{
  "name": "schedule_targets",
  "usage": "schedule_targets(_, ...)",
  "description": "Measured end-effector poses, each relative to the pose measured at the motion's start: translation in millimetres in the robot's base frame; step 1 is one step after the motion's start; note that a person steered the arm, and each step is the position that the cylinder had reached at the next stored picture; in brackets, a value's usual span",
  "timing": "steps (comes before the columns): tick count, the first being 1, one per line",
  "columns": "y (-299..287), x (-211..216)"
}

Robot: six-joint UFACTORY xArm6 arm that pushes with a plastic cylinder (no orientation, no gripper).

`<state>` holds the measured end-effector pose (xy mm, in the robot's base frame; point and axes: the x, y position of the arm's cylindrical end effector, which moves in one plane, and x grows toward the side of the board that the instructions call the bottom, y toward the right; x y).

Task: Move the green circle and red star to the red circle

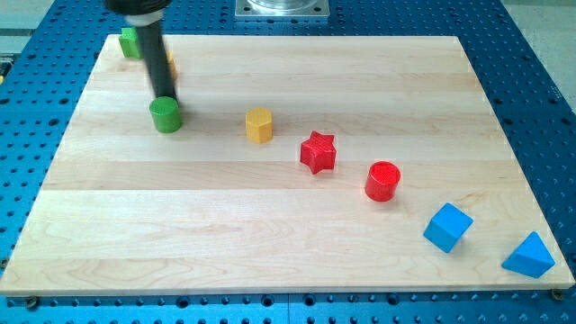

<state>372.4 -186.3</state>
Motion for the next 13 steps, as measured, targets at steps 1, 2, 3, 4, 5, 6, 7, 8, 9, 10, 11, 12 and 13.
schedule_targets(1,50,56)
schedule_targets(2,75,56)
schedule_targets(3,25,45)
schedule_targets(4,22,86)
schedule_targets(5,113,115)
schedule_targets(6,110,119)
schedule_targets(7,115,137)
schedule_targets(8,193,137)
schedule_targets(9,230,137)
schedule_targets(10,187,110)
schedule_targets(11,208,53)
schedule_targets(12,236,46)
schedule_targets(13,255,77)
